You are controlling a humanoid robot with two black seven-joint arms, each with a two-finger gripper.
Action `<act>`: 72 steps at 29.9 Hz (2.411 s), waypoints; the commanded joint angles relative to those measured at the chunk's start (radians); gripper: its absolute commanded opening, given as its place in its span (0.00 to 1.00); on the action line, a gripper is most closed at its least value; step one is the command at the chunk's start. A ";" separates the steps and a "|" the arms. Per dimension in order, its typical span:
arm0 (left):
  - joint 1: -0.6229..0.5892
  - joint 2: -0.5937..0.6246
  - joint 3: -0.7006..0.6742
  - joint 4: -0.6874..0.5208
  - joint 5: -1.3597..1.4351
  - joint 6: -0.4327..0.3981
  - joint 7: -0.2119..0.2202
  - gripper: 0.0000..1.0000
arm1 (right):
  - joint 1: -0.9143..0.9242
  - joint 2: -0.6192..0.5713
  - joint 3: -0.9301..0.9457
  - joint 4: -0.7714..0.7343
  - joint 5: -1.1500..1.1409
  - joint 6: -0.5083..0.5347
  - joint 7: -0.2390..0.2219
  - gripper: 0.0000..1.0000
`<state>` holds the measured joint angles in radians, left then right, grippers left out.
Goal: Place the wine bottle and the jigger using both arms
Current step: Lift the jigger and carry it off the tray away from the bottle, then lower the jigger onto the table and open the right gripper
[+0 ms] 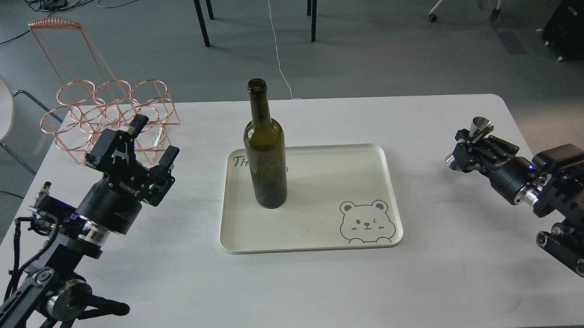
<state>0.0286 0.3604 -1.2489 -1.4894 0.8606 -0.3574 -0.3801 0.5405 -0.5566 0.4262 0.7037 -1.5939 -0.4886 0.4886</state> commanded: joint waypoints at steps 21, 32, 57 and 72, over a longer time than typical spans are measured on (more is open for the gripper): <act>0.001 -0.003 0.000 -0.003 0.000 0.000 0.001 0.98 | -0.034 0.027 -0.010 -0.081 0.003 0.000 0.000 0.32; -0.001 0.000 0.000 -0.003 0.000 0.000 0.001 0.98 | -0.040 0.017 -0.014 -0.072 0.003 0.000 0.000 0.69; -0.003 0.038 0.002 -0.017 0.003 -0.005 -0.013 0.98 | -0.117 -0.602 -0.182 0.862 0.664 0.000 0.000 0.94; -0.021 0.291 -0.006 -0.159 0.319 -0.002 -0.109 0.98 | 0.122 -0.356 0.140 0.752 1.468 0.378 0.000 0.96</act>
<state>0.0214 0.6057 -1.2511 -1.6051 1.0584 -0.3617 -0.4881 0.6513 -0.9727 0.5263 1.5216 -0.2248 -0.1915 0.4885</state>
